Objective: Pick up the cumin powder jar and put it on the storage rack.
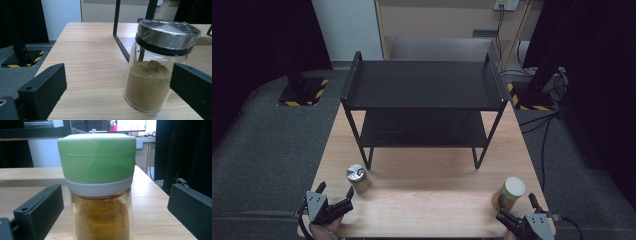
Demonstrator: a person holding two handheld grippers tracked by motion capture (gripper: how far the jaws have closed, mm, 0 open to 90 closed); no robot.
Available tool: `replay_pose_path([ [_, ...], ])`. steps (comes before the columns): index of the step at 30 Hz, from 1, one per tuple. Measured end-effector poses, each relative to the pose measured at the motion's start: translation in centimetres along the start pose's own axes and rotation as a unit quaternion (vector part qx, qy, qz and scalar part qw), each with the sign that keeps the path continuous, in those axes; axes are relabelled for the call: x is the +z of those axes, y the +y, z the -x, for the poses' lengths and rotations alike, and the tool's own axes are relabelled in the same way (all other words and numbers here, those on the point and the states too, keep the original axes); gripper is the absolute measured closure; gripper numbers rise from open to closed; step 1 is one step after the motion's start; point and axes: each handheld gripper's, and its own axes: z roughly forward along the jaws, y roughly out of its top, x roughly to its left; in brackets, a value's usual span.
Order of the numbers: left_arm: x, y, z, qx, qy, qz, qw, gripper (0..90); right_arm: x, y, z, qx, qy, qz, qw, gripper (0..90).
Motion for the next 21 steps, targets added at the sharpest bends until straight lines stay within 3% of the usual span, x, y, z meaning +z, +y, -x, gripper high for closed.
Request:
replay_pose_path([
  [11, 0.3, 0.5, -0.1, 0.007, -0.010, -0.015, 0.9998, 0.0, -0.1, -0.1, 0.1, 0.002, 0.001, 0.003, 1.0000, 0.7],
  [21, 1.4, 1.4, 0.4, 0.018, -0.040, -0.037, 0.9984, 0.0, -0.1, -0.2, 0.2, 0.004, 0.004, 0.005, 1.0000, 0.7],
])
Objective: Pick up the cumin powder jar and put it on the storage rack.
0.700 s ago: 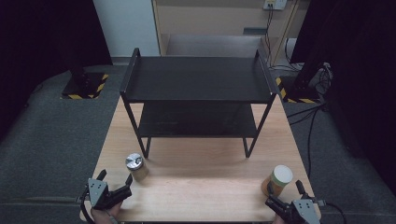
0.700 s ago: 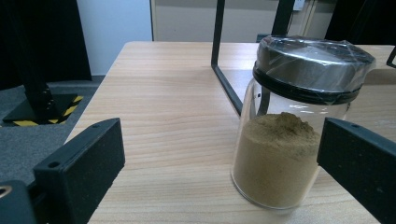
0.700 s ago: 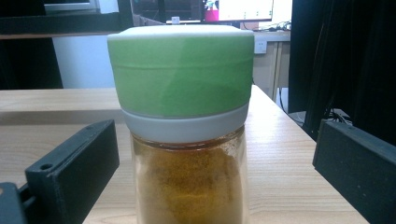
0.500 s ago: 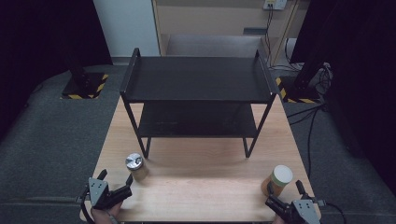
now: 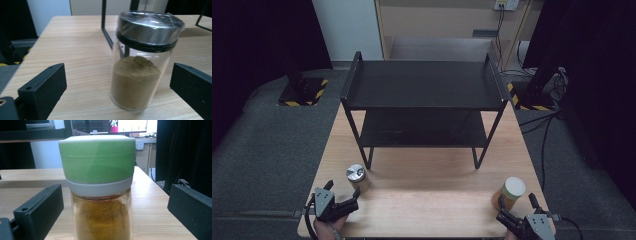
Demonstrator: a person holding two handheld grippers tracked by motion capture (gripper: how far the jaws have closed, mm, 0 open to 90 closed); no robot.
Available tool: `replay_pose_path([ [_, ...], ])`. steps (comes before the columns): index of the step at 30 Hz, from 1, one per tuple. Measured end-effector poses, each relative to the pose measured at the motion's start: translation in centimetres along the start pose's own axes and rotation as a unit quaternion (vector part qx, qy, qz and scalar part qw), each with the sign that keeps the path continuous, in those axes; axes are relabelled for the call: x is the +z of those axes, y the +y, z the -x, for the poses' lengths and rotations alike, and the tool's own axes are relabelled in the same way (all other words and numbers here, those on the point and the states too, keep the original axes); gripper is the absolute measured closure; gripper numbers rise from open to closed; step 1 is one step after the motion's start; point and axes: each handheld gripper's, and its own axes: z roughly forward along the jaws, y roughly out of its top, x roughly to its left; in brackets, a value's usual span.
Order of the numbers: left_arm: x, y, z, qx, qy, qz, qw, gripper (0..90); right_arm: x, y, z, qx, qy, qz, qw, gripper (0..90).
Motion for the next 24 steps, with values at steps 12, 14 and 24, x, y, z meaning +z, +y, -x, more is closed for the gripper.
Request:
replay_pose_path([
  [12, 1.2, 0.7, 0.2, 0.005, -0.014, -0.013, 0.9998, 0.0, 0.0, 0.0, 0.0, -0.001, 0.001, 0.001, 1.0000, 0.7],
  [14, 1.4, 0.8, 0.2, 0.005, -0.015, -0.013, 0.9998, 0.0, 0.0, 0.0, 0.0, -0.001, 0.001, 0.001, 1.0000, 0.7],
  [24, 2.4, 1.4, 0.2, 0.005, -0.020, -0.024, 0.9995, 1.2, 0.0, 0.0, 0.0, -0.002, 0.001, -0.001, 1.0000, 0.7],
])
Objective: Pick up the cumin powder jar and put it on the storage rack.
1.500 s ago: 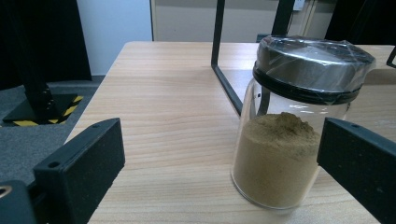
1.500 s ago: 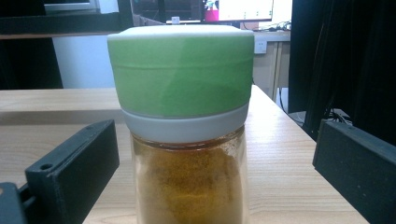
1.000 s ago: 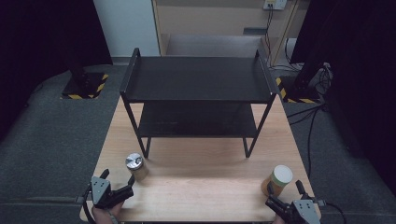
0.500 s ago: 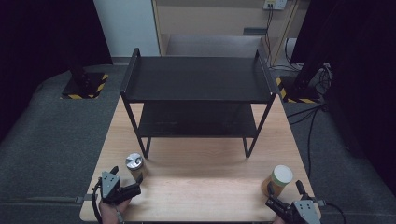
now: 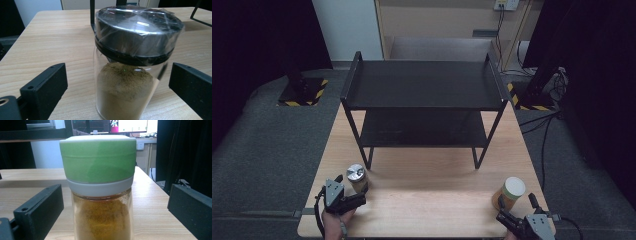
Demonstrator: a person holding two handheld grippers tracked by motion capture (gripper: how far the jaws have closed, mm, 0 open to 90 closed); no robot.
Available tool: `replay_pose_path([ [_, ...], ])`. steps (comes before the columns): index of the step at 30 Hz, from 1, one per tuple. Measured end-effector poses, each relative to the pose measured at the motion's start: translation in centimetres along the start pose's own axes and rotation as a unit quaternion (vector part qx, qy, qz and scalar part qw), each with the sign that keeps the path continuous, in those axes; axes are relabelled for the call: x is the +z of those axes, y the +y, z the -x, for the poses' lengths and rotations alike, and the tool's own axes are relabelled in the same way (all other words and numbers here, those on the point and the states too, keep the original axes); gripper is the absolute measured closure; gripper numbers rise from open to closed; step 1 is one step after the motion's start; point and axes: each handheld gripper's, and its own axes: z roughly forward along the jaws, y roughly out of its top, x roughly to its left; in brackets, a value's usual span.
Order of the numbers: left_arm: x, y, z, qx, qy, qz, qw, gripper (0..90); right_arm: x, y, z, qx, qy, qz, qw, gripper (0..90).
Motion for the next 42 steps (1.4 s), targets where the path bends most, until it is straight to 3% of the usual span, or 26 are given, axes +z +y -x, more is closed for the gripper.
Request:
replay_pose_path([
  [20, 1.3, 0.7, 0.2, 0.006, -0.003, -0.008, 0.9999, 7.2, 0.0, 0.0, 0.1, -0.001, 0.002, 0.000, 1.0000, 0.7],
  [32, 1.3, 0.6, 0.4, 0.003, 0.005, -0.006, 1.0000, 17.3, 0.0, 0.0, 0.1, -0.001, 0.004, 0.001, 1.0000, 0.7],
  [42, 1.2, 0.4, 0.5, 0.019, -0.001, 0.002, 0.9998, 28.4, -0.1, -0.2, 0.0, -0.002, 0.002, 0.004, 1.0000, 0.7],
])
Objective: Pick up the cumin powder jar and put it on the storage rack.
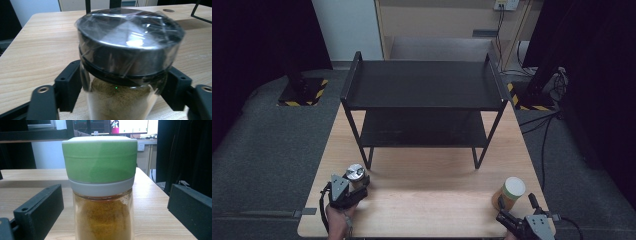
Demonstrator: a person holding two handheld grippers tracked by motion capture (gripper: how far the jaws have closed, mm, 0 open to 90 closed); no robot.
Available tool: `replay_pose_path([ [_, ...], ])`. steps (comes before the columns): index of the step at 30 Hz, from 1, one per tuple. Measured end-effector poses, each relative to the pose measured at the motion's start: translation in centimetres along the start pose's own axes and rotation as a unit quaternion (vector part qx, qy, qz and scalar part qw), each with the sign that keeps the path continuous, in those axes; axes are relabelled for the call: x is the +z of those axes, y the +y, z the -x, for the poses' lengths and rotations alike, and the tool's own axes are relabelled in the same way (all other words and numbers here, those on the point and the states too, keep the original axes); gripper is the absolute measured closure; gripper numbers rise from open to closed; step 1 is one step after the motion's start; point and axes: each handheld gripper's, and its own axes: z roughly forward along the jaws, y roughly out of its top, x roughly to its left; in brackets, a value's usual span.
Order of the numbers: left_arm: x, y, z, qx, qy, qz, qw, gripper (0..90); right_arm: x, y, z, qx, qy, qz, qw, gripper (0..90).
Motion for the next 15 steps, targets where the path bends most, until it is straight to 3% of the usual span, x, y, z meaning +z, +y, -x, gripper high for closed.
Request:
replay_pose_path([
  [15, -0.04, -0.05, 0.19, 0.001, 0.004, 0.001, 1.0000, 29.6, -0.04, -0.07, -0.02, -0.003, 0.001, 0.002, 1.0000, 0.7],
])
